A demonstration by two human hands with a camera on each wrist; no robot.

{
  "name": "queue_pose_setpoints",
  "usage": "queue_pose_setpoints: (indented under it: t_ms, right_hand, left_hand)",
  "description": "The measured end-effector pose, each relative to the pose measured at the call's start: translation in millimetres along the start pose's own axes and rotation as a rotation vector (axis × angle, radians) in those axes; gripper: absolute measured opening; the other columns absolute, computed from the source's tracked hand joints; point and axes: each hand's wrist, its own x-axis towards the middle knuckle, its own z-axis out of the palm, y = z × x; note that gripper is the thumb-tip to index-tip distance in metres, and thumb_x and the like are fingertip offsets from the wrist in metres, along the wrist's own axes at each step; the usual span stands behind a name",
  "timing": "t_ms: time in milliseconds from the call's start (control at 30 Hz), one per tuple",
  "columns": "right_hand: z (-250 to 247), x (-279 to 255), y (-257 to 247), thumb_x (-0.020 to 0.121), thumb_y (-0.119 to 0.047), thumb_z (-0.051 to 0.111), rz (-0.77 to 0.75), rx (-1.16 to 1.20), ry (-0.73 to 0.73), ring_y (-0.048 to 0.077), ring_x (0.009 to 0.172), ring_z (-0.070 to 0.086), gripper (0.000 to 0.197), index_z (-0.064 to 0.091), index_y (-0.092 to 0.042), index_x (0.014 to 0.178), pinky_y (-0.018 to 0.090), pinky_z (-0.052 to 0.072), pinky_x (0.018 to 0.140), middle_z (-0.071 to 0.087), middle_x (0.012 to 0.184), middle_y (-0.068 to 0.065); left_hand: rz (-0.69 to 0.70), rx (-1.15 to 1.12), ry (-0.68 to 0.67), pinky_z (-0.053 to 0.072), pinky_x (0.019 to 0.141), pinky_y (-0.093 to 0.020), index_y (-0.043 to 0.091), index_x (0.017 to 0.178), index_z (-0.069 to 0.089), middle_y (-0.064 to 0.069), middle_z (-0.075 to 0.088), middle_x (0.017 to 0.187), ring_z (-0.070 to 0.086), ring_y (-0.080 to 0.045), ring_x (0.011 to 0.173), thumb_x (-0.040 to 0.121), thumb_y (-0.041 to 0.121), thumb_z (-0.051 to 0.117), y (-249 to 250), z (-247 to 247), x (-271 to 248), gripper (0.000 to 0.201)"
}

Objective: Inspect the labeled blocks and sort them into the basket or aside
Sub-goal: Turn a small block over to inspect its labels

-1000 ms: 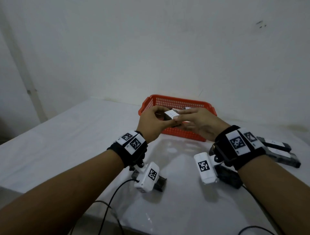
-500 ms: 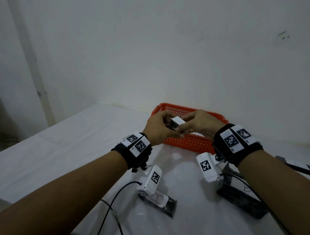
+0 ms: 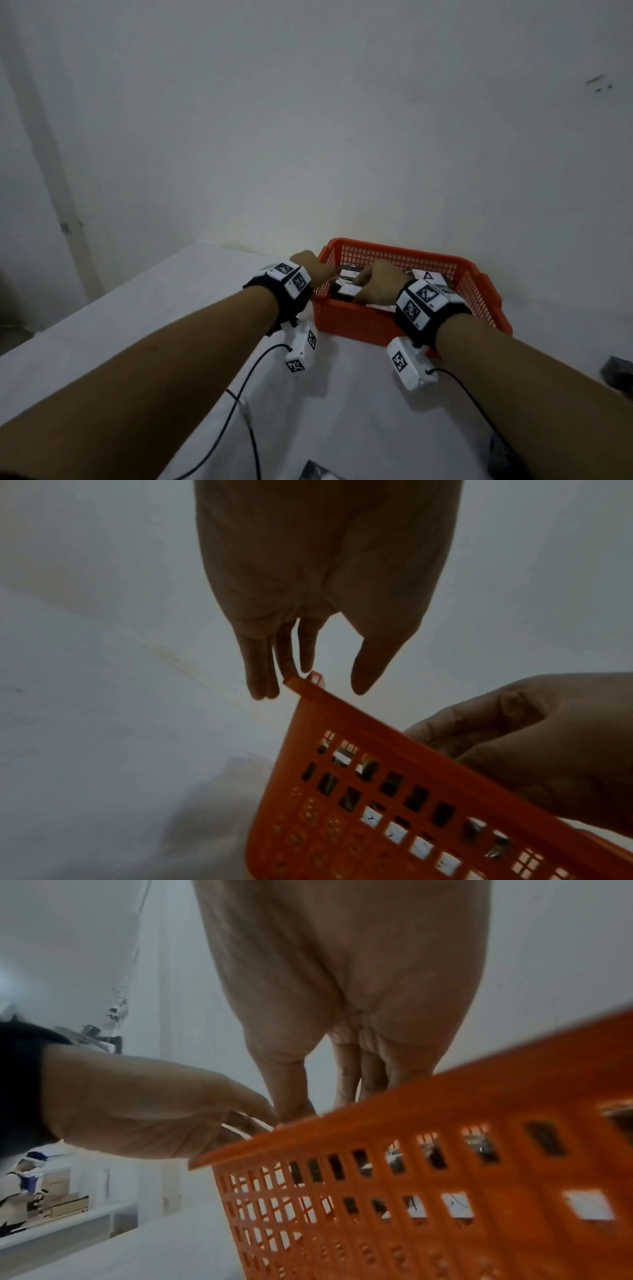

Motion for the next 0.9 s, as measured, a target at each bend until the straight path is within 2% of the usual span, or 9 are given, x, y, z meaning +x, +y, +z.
queue_pose_setpoints:
  t_ms: [67, 167, 200, 233, 267, 333, 467, 667, 900]
  right_hand:
    - [9, 11, 0, 0.086, -0.019, 0.08, 0.019, -0.025, -0.033, 0.024, 0.118, 0.066, 0.035, 0.078, -0.016, 0.121, 0.032, 0.054, 0.1, 0.074, 0.126, 0.004]
    - [18, 21, -1, 0.091, -0.018, 0.075, 0.052, -0.047, -0.071, 0.025, 0.117, 0.067, 0.028, 0.079, -0.014, 0.119, 0.035, 0.055, 0.101, 0.074, 0.126, 0.006]
    - [19, 23, -2, 0.092, -0.018, 0.074, 0.055, -0.041, -0.074, 0.026, 0.117, 0.067, 0.028, 0.078, -0.012, 0.12, 0.036, 0.055, 0.102, 0.074, 0.126, 0.006]
    - [21, 25, -3, 0.094, -0.018, 0.071, 0.067, -0.036, -0.083, 0.026, 0.118, 0.066, 0.03, 0.076, -0.01, 0.122, 0.037, 0.055, 0.102, 0.073, 0.129, 0.007]
    - [21, 26, -4, 0.097, -0.019, 0.067, 0.063, -0.02, -0.08, 0.027, 0.12, 0.065, 0.031, 0.073, -0.008, 0.126, 0.038, 0.053, 0.104, 0.07, 0.133, 0.007]
    - [22, 28, -8, 0.101, -0.018, 0.062, 0.043, -0.04, -0.068, 0.027, 0.123, 0.063, 0.034, 0.069, -0.006, 0.131, 0.039, 0.052, 0.106, 0.066, 0.139, 0.006]
    - [27, 36, -10, 0.094, -0.017, 0.071, 0.058, -0.126, -0.046, 0.028, 0.117, 0.067, 0.03, 0.075, -0.005, 0.122, 0.038, 0.056, 0.101, 0.072, 0.128, 0.011]
    - [27, 33, -8, 0.092, -0.013, 0.073, 0.038, -0.112, -0.058, 0.028, 0.12, 0.065, 0.032, 0.076, -0.012, 0.124, 0.032, 0.053, 0.099, 0.071, 0.131, 0.009]
    - [16, 25, -7, 0.084, -0.022, 0.083, 0.031, -0.038, -0.099, 0.027, 0.121, 0.065, 0.043, 0.075, -0.016, 0.126, 0.035, 0.054, 0.101, 0.069, 0.133, 0.007]
  left_hand:
    - [0.002, 0.011, -0.029, 0.056, 0.079, -0.034, 0.015, 0.084, 0.058, -0.006, 0.063, 0.089, 0.062, -0.025, 0.082, 0.095, 0.036, 0.064, -1, 9, 10, 0.025]
    - [0.018, 0.015, 0.003, 0.048, 0.062, -0.027, 0.012, 0.082, 0.056, -0.013, 0.06, 0.099, 0.06, -0.021, 0.071, 0.1, 0.026, 0.058, -4, 20, 21, 0.023]
    - [0.017, 0.012, 0.011, 0.048, 0.063, -0.027, 0.009, 0.088, 0.059, -0.017, 0.062, 0.105, 0.064, -0.023, 0.077, 0.101, 0.024, 0.057, -5, 22, 23, 0.019]
    - [0.013, 0.008, 0.02, 0.049, 0.07, -0.03, 0.004, 0.104, 0.062, -0.021, 0.065, 0.116, 0.067, -0.028, 0.092, 0.101, 0.023, 0.056, -6, 24, 24, 0.02]
    - [0.002, 0.008, 0.033, 0.05, 0.078, -0.033, 0.0, 0.121, 0.058, -0.021, 0.064, 0.127, 0.066, -0.033, 0.108, 0.102, 0.023, 0.055, -7, 26, 25, 0.03]
    - [-0.007, 0.016, 0.051, 0.05, 0.09, -0.037, -0.003, 0.133, 0.049, -0.022, 0.059, 0.138, 0.061, -0.037, 0.122, 0.103, 0.023, 0.054, -9, 30, 27, 0.04]
    - [-0.005, 0.04, 0.066, 0.05, 0.093, -0.039, -0.002, 0.133, 0.046, -0.022, 0.057, 0.138, 0.06, -0.037, 0.123, 0.103, 0.024, 0.054, -10, 34, 31, 0.04]
    - [-0.012, 0.064, 0.078, 0.052, 0.094, -0.039, 0.0, 0.133, 0.046, -0.02, 0.059, 0.137, 0.062, -0.035, 0.121, 0.101, 0.029, 0.061, -11, 38, 34, 0.046]
    - [-0.032, 0.071, 0.067, 0.053, 0.092, -0.039, 0.001, 0.134, 0.047, -0.019, 0.061, 0.135, 0.063, -0.034, 0.118, 0.101, 0.031, 0.06, -11, 36, 34, 0.047]
